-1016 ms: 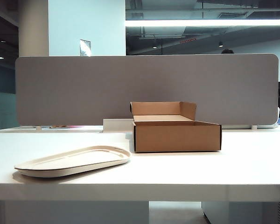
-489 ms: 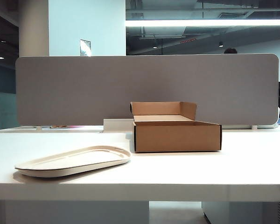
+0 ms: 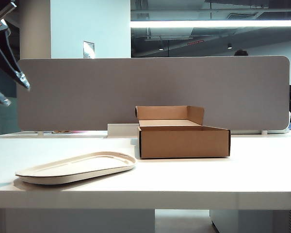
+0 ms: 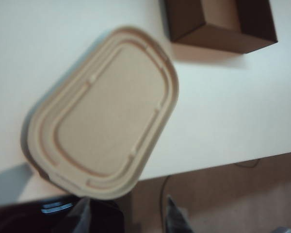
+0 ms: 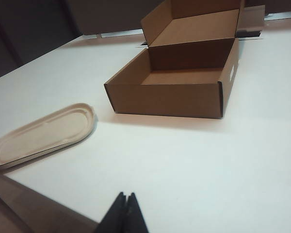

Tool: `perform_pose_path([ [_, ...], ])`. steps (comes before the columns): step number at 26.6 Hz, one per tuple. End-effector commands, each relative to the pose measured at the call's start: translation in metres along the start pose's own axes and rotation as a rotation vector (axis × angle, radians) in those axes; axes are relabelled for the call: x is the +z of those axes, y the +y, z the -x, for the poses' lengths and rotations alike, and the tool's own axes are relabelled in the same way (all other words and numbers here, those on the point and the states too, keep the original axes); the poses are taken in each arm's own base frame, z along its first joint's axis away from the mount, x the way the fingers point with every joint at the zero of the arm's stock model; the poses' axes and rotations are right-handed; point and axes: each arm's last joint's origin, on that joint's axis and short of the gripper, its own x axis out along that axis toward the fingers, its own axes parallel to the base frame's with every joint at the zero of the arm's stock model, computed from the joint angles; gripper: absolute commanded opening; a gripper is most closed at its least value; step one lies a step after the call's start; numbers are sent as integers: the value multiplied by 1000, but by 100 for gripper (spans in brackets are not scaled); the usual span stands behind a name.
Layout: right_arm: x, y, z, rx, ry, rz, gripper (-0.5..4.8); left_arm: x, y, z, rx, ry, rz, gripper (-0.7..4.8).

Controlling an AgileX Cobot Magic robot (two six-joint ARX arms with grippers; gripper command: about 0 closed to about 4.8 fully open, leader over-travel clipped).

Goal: Pick up the lid and place it into the paper box.

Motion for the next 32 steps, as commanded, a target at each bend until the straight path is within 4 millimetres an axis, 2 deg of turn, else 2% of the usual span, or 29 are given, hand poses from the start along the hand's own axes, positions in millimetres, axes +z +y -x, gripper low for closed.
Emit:
perform_pose_path([
  [1,-1,0,0,-5,-6,0,-8,-6,1,1,24,57,119,186],
  [6,-1,-1,0,-7,-6,-1,-8,-17,4,1,82,148,283,184],
  [9,-1,-1,0,-7,-6,-1,-8,-21,-1,-4,126,150,290,183],
  [14,-1,-1,0,-8,-6,-1,-8,-27,-16,-13,240,82,250,183],
  [19,-1,-1,0,-7,-6,-1,-8,-27,-21,-22,312,10,322,182],
  [25,-1,-1,0,-7,-6,-1,-8,-21,-10,-57,383,36,413,178],
  [32,-1,-1,0,-7,-6,-1,-8,-19,-1,-77,452,26,434,174],
])
